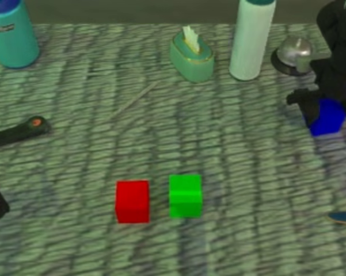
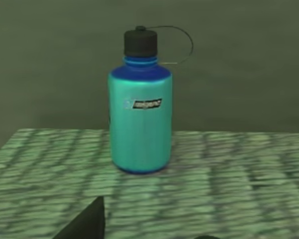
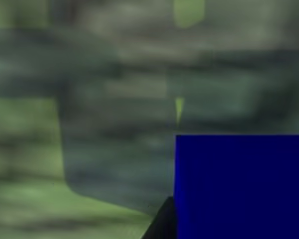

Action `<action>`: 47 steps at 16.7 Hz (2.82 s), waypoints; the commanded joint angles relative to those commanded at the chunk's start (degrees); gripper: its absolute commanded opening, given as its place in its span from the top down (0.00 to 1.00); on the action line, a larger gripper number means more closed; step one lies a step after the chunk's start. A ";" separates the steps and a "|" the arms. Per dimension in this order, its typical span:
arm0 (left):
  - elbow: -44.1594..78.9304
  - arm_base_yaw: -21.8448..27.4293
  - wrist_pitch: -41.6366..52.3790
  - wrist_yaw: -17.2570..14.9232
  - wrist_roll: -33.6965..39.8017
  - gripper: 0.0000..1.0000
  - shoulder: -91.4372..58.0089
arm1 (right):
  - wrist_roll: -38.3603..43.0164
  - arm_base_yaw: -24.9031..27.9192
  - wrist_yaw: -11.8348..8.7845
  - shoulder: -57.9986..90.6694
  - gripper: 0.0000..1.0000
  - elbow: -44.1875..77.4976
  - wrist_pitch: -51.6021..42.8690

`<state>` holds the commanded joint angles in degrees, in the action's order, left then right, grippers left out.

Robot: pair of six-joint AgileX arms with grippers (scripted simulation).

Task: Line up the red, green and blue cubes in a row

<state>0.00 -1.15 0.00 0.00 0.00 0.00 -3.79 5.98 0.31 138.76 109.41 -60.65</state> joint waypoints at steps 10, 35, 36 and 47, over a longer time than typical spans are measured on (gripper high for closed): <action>0.00 0.00 0.00 0.00 0.00 0.00 0.00 | 0.00 0.00 0.00 0.00 1.00 0.00 0.00; 0.00 0.00 0.00 0.00 0.00 0.00 0.00 | 16.86 12.51 -0.27 -12.93 1.00 -3.14 -9.86; 0.00 0.00 0.00 0.00 0.00 0.00 0.00 | 20.97 15.21 -0.31 -15.13 1.00 -6.46 -9.07; 0.00 0.00 0.00 0.00 0.00 0.00 0.00 | 42.09 31.17 -0.30 -28.90 1.00 -25.08 -3.74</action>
<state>0.00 -1.15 0.00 0.00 0.00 0.00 38.30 37.15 0.02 109.86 84.33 -64.39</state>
